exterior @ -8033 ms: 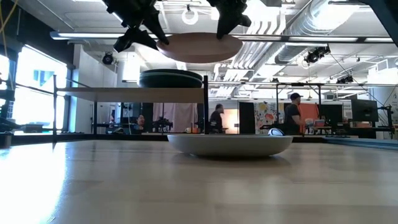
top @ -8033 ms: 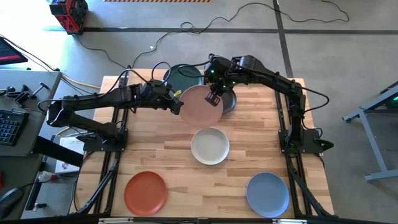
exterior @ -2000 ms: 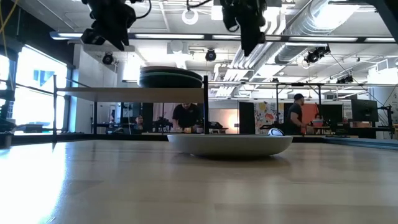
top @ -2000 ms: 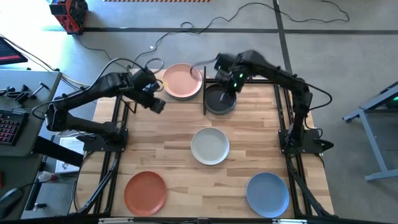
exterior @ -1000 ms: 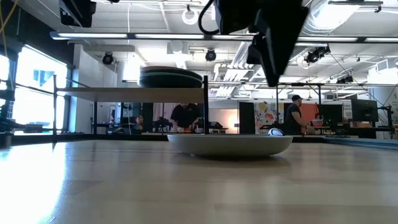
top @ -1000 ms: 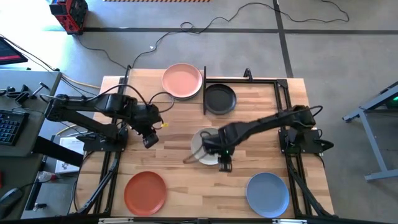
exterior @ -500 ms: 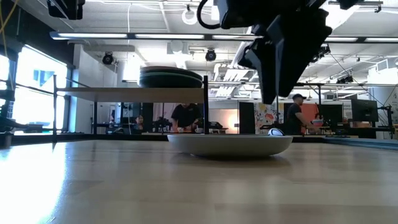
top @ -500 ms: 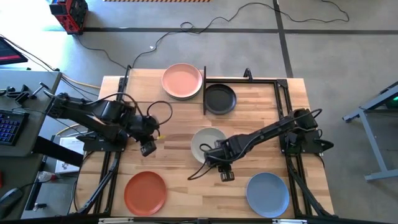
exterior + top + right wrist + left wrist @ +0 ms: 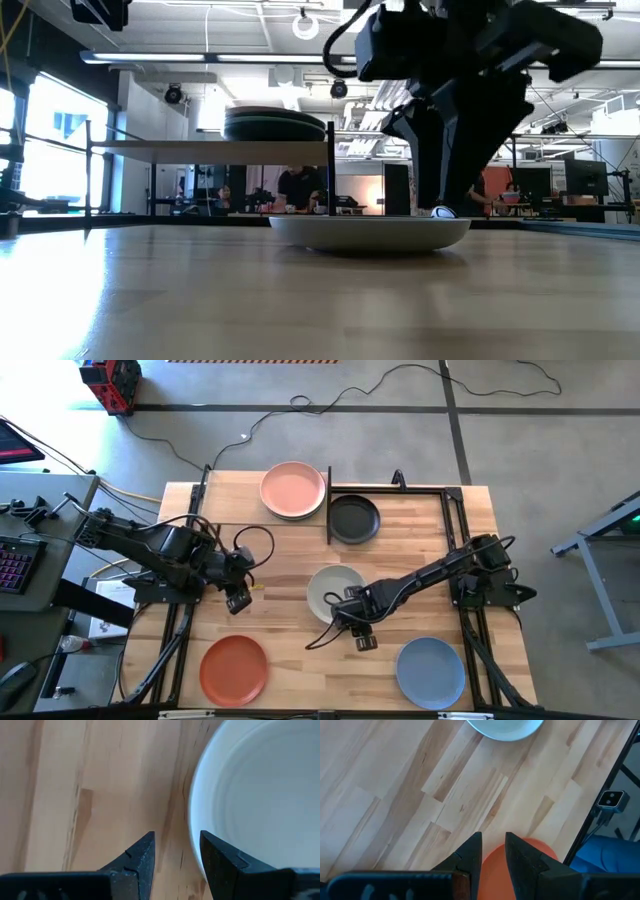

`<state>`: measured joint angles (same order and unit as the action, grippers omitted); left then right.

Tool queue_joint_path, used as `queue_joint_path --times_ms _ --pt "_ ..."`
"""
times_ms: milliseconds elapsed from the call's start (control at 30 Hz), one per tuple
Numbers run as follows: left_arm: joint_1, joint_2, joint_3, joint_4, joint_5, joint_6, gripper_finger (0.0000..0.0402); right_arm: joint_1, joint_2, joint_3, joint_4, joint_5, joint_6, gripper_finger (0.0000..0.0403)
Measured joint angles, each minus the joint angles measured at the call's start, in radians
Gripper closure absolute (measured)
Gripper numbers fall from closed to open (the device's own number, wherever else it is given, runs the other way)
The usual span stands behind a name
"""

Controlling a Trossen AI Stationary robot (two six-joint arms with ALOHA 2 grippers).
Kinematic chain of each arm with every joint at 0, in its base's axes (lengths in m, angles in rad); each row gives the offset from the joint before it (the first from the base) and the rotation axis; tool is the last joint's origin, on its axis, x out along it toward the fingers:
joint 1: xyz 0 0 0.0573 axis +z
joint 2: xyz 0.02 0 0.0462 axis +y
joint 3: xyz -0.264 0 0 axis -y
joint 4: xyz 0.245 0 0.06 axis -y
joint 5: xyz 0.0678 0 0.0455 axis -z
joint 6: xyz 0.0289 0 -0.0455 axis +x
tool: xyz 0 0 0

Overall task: Place and stack plates onto a shelf
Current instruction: Put the white plate on the shelf

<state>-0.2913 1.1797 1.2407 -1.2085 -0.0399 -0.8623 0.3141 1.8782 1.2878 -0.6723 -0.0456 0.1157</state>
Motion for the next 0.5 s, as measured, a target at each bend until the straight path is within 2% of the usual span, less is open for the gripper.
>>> queue_joint_path --times_ms 300,500 --pt "0.0 0.0 0.0 0.002 -0.002 0.0 0.0328 -0.01 0.0 -0.046 0.042 0.052 -0.053 0.027" --pt "0.0 0.0 0.0 0.002 -0.011 0.0 0.0328 -0.034 0.0 -0.063 0.079 0.033 -0.086 0.027"
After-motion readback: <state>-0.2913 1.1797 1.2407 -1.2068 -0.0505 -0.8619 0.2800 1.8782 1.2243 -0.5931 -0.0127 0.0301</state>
